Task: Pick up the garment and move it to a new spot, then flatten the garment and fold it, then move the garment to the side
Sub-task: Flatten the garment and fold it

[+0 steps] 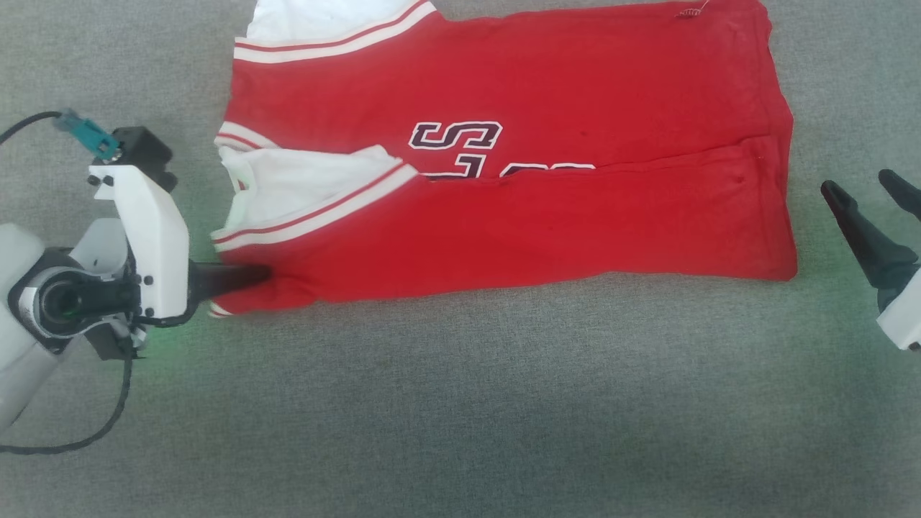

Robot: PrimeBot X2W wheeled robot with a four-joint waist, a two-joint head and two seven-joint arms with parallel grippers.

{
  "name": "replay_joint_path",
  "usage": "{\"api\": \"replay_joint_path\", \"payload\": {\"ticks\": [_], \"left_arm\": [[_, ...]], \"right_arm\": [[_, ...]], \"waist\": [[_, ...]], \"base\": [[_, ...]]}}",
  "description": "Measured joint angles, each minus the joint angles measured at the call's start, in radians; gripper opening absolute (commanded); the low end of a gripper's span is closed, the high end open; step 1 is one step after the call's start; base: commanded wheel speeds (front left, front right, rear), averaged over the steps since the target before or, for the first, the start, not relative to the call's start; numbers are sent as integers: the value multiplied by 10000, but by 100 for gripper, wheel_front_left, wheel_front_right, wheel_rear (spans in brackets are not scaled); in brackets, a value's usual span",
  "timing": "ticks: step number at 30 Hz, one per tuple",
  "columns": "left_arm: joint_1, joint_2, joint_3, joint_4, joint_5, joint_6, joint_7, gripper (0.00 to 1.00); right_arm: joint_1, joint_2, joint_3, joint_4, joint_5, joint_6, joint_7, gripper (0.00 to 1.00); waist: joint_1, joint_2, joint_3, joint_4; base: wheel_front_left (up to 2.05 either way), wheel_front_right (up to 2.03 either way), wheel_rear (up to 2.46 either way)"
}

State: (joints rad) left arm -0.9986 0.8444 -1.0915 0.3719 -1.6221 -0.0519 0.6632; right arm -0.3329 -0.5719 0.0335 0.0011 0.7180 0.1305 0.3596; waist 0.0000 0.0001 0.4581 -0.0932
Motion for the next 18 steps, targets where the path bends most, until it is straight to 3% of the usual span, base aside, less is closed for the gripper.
{"api": "replay_joint_path", "payload": {"ticks": [5,13,18], "left_arm": [[-7,-203,12,161,15,-161,-56,0],[-126,-474,-6,29,219,-336,-222,0],[-273,-683,-8,-155,324,-447,-311,0]], "right_arm": [[5,-291,401,-221,217,2,761,100],[-125,-1306,1565,-395,1101,0,3841,100],[-1006,-1290,1831,-121,1106,2,5012,100]], "waist": [[0,0,-1,40],[0,0,124,275],[0,0,324,428]], "base": [[0,0,0],[0,0,0],[0,0,0]]}}
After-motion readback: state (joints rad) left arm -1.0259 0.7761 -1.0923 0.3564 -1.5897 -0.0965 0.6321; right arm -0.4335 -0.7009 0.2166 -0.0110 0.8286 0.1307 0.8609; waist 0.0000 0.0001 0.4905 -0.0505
